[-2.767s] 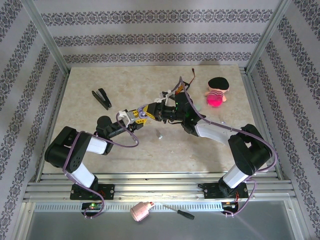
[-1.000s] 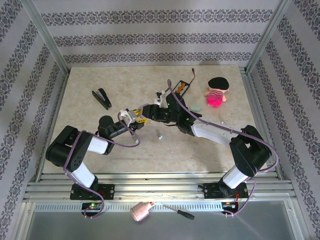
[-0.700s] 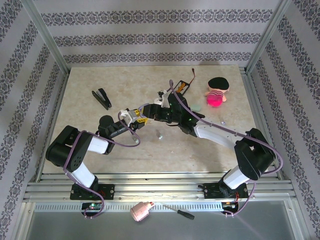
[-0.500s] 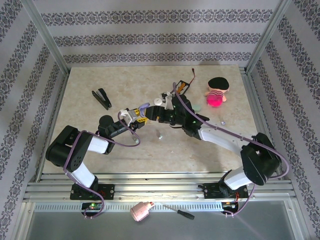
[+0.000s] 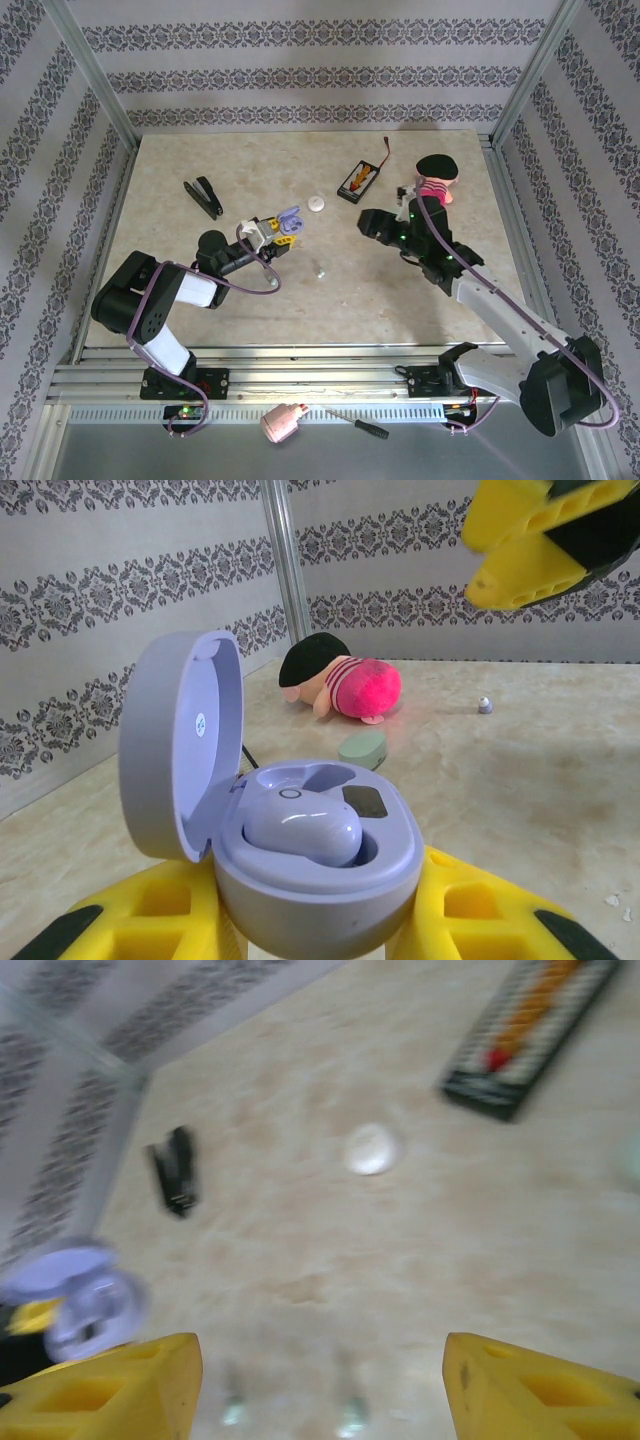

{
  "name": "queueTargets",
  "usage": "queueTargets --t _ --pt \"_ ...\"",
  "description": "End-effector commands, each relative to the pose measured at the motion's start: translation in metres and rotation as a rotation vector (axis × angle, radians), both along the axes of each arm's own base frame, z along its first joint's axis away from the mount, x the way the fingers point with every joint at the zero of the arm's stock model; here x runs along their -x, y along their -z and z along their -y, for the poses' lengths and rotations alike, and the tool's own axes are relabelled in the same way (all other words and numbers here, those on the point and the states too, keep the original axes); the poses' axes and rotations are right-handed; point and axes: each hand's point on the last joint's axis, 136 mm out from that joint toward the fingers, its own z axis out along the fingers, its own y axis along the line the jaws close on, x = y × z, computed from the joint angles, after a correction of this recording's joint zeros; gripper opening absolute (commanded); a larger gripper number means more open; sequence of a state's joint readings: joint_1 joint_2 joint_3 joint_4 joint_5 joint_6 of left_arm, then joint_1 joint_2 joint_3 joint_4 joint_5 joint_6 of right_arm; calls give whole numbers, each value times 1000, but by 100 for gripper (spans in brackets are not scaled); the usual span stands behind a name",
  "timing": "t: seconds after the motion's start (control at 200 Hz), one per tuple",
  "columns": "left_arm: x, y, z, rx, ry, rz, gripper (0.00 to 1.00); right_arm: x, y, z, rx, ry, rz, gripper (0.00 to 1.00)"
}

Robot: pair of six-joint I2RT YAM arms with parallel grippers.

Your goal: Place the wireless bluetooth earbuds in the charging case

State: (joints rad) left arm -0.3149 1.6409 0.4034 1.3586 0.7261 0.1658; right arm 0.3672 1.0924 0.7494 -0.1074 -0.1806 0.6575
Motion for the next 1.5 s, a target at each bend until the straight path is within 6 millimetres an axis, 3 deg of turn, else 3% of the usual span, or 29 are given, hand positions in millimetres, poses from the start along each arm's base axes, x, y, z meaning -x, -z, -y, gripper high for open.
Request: queueTargets --t 0.0,0.24,0.445,0.655,0.939,1.344,1.494 --pt "5 -17 5 15 34 64 14 7 45 60 131 157 -143 64" --pt "7 -18 7 25 46 59 15 5 87 159 273 421 -349 65" --pt "6 -15 5 23 32 55 15 -2 108 202 382 545 -450 56" --pt "6 -11 3 7 19 54 15 -16 126 214 355 563 -540 46" --pt "5 -7 3 -11 12 51 15 -32 149 221 362 545 -659 42" --pt "2 -4 3 -12 11 46 15 -29 179 220 346 550 -757 39" --pt "2 -4 4 -7 12 44 15 -30 182 219 340 546 -767 33"
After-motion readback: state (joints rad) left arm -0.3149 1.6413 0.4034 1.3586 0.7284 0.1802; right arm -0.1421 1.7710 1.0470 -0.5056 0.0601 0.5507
